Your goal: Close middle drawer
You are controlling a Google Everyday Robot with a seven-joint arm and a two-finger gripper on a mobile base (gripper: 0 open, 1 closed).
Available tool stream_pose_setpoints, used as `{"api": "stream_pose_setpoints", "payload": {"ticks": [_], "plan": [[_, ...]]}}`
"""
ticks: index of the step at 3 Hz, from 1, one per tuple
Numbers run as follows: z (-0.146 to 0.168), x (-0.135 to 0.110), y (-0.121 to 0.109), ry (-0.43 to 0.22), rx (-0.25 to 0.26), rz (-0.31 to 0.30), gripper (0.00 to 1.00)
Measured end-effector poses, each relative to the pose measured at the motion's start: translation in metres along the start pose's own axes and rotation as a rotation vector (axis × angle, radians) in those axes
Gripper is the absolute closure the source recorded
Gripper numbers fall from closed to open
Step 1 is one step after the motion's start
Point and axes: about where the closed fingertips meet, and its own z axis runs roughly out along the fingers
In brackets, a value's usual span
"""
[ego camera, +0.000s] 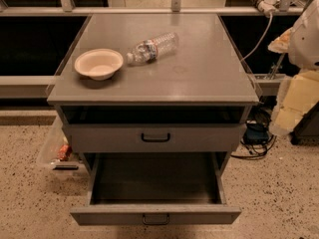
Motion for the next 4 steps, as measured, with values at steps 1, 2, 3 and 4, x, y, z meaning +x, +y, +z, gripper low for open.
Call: {"api": "stream_pose_setpoints", "payload": {"ticks": [1,2,3,4], "plan": [[0.0,0.0,0.0,0.0,0.0,0.0,0.0],[-0.001,0.0,0.002,0.0,0.019,-0.007,0.0],[0.032,0.018,0.02,-0.061,-0.006,-0.014,0.0],[0.108,0.05,0.06,-0.216,-0.079,0.028,0.0]]}}
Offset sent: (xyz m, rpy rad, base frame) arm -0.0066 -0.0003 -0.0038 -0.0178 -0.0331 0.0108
